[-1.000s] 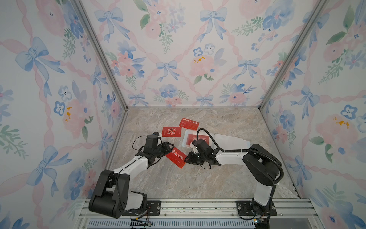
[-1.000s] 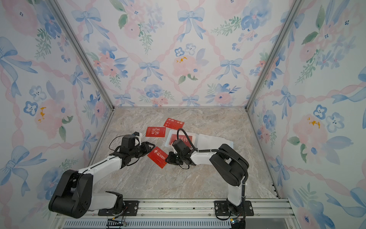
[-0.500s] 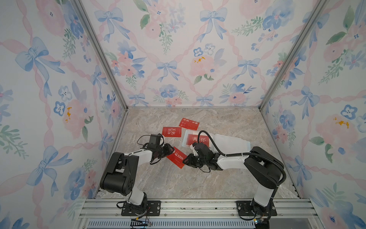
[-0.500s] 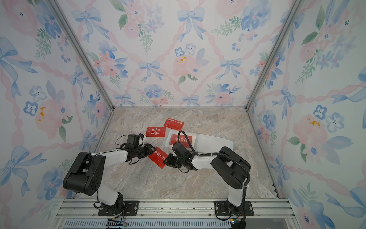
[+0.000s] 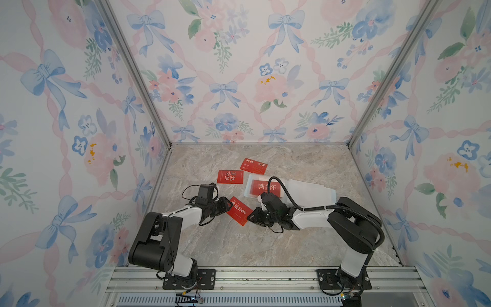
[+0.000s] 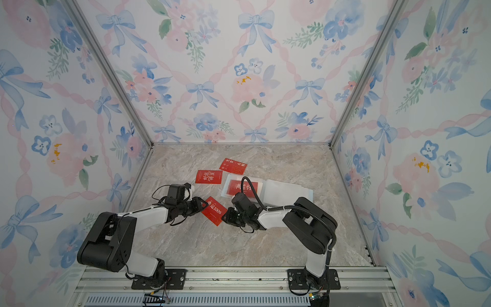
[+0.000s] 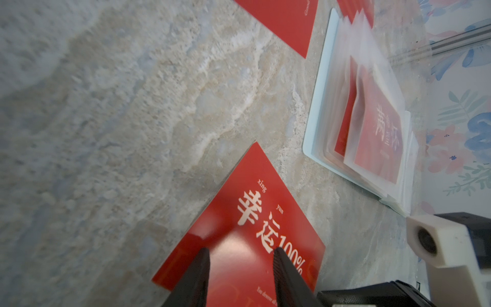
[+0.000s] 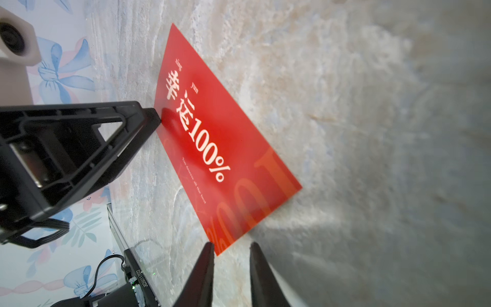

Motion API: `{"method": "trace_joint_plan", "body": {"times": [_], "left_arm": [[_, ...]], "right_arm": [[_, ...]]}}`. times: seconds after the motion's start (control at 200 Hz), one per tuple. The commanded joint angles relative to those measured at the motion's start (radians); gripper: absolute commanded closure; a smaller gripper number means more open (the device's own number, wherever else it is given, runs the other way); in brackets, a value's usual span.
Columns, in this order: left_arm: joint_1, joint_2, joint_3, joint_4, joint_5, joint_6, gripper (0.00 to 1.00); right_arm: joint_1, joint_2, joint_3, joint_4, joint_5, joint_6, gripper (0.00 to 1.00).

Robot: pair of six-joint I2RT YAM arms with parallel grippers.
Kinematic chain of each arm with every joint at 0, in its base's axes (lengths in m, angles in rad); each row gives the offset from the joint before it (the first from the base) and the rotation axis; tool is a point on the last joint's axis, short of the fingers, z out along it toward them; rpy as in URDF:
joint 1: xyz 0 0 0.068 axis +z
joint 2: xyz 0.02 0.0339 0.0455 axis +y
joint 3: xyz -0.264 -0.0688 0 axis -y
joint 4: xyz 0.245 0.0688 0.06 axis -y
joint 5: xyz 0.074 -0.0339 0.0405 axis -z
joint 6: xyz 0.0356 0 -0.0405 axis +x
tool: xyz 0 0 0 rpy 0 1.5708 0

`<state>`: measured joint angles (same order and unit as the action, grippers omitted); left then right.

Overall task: Place the photos into the photo albums
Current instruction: Adjust the photo at the center of the board.

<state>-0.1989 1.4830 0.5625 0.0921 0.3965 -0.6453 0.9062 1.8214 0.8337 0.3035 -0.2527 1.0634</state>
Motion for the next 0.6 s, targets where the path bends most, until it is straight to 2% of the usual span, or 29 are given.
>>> {"method": "trace_joint_plan", "body": {"times": [0.0, 0.285, 0.595], "left_arm": [[0.016, 0.013, 0.073, -0.024, 0.027, 0.03, 0.57], [0.026, 0.143, 0.226, -0.044, 0.042, 0.059, 0.57], [0.031, 0.163, 0.157, -0.044, 0.033, 0.081, 0.57]], "right_arm": [[0.019, 0.0, -0.027, 0.027, 0.05, 0.042, 0.75], [0.003, 0.035, -0.088, 0.196, 0.101, 0.116, 0.74], [0.023, 0.09, -0.07, 0.302, 0.089, 0.16, 0.74]]}}
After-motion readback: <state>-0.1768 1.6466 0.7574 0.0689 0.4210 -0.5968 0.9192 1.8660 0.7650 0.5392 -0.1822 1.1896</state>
